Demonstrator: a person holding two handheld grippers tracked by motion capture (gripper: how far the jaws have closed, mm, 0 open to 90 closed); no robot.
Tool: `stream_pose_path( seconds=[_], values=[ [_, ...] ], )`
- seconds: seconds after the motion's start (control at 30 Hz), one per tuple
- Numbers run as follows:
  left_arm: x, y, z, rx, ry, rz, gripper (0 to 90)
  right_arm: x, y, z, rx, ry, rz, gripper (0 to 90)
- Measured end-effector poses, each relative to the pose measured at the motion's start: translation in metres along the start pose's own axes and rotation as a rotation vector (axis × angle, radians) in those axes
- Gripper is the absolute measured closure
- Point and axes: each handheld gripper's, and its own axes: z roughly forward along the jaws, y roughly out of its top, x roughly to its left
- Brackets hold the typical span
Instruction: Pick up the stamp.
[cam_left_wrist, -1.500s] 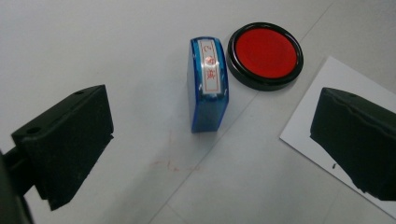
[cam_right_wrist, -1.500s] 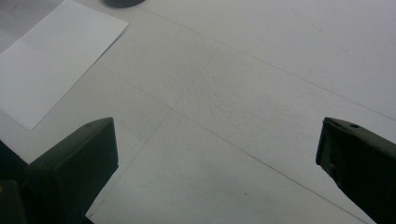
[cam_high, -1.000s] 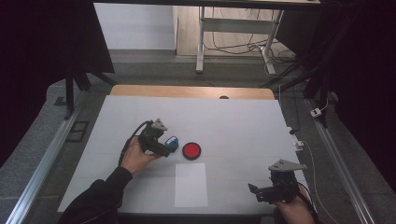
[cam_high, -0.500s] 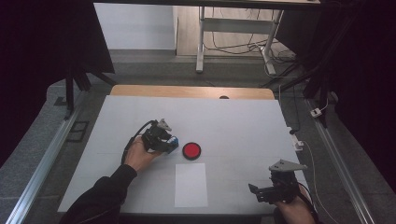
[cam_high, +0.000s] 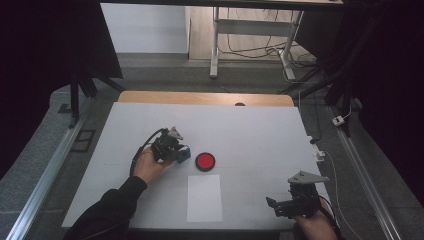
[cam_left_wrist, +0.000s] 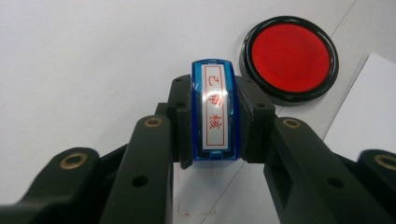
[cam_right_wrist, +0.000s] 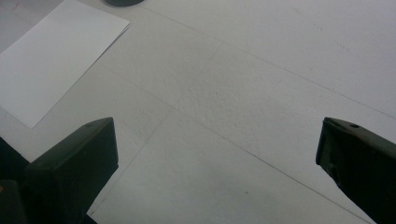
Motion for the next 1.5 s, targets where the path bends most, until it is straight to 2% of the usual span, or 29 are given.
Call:
stream_pose_path(
  seconds=[0.27, 0.43, 0.5, 0.6, 0.7, 0.87, 1.0, 1.13, 1.3, 1.5],
  values=[
    [0.003, 0.001, -0.012, -0.026, -0.025, -0.014, 70.4, 0.0, 0.0, 0.0, -0.002, 0.001, -0.002, 0.0],
    [0.001, -0.001, -0.02, -0.027, -0.018, -0.026, 70.4, 0.0, 0.0, 0.0, -0.002, 0.002, -0.002, 0.0],
    [0.001, -0.002, -0.024, -0.034, -0.028, -0.036, 70.4, 0.0, 0.0, 0.0, -0.002, 0.002, -0.002, 0.0],
    [0.0, -0.003, -0.028, -0.046, -0.039, -0.03, 70.5, 0.0, 0.0, 0.0, -0.002, 0.002, -0.003, 0.0],
    [-0.002, -0.004, -0.035, -0.05, -0.055, -0.034, 70.5, 0.0, 0.0, 0.0, -0.002, 0.002, -0.004, 0.0],
    [-0.006, -0.006, -0.04, -0.045, -0.06, -0.036, 70.5, 0.0, 0.0, -0.001, -0.001, 0.003, -0.006, 0.0],
    [-0.009, -0.01, -0.047, -0.066, -0.08, -0.041, 70.5, 0.0, 0.0, -0.001, -0.001, 0.004, -0.006, 0.0],
    [-0.015, -0.013, -0.053, -0.086, -0.093, -0.028, 70.5, 0.0, 0.0, -0.001, -0.001, 0.005, -0.008, 0.0],
    [-0.022, -0.016, -0.06, -0.096, -0.122, -0.036, 70.5, 0.001, 0.0, -0.001, -0.001, 0.004, -0.011, 0.0],
    [-0.031, -0.02, -0.069, -0.138, -0.153, -0.027, 70.5, 0.001, 0.0, -0.001, -0.001, 0.006, -0.012, 0.0]
  ],
)
